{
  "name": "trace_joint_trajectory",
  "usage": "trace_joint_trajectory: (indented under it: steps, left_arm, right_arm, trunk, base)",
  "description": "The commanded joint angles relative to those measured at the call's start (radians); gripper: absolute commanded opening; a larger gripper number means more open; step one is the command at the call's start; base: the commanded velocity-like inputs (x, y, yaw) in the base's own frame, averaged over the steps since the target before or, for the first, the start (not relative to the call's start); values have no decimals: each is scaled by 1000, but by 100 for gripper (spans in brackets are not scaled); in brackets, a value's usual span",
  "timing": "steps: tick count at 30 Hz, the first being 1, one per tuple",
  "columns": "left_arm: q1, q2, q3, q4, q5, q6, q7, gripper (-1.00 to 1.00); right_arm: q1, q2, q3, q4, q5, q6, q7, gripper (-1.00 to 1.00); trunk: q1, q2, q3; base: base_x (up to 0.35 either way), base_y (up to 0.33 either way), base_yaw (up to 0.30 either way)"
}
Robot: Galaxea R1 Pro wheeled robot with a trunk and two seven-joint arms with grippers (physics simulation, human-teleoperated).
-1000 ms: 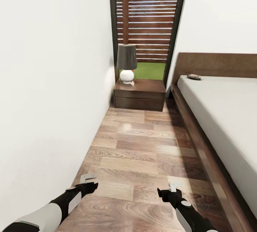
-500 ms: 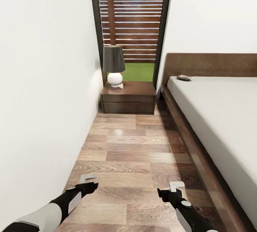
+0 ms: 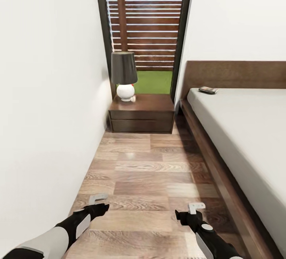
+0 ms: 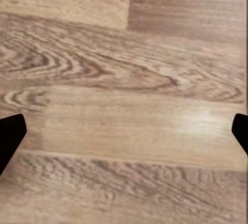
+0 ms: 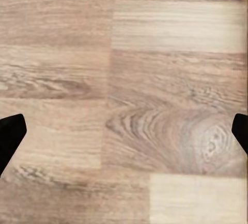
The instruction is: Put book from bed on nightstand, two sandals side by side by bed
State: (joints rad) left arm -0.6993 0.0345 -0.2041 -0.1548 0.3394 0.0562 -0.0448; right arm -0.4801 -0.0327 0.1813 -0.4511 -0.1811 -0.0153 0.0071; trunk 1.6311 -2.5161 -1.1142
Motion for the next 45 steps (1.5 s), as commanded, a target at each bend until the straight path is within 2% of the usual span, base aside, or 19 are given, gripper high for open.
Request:
trace_joint_trajectory:
  steps: [1,43,45]
  left_arm:
    - [0,1,-8,-2,10,5,-1,100]
    - [0,1,-8,-2,10,5,-1,100]
    - [0,1,-8,-2,10,5,-1,100]
  right_arm:
    - [0,-1,6,0,-11,-2,1,100]
    - [0,-1,7,0,-9,-11,8,100]
    - [0,-1,7,0,-9,-11,8,100]
  trunk:
    - [0,0,-1]
    - [0,0,-1]
    - [-1,0,7]
  base:
    - [330,-76,0]
    - [328,-18,0]
    - [275,-178,0]
